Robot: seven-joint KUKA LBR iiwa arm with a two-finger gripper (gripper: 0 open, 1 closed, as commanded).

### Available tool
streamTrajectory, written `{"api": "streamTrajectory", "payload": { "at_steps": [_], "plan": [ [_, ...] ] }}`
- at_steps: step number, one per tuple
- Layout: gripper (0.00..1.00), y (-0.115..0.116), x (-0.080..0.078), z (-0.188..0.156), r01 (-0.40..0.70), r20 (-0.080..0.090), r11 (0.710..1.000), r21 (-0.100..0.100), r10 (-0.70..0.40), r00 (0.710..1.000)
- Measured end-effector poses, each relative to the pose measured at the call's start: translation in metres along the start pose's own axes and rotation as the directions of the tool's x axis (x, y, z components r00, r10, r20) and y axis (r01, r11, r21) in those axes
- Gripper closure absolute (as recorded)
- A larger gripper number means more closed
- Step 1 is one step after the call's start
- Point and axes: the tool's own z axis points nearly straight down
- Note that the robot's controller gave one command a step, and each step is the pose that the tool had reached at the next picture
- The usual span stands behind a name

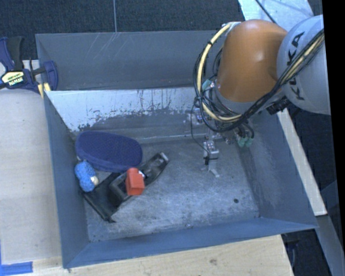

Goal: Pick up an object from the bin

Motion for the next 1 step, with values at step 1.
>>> {"api": "streamTrajectory", "payload": {
  "at_steps": [1],
  "plan": [
    [0.00, 0.0245, -0.0313, 0.1145, 0.102, -0.008, 0.995, -0.002, -0.102, 0.995]
  ]
}}
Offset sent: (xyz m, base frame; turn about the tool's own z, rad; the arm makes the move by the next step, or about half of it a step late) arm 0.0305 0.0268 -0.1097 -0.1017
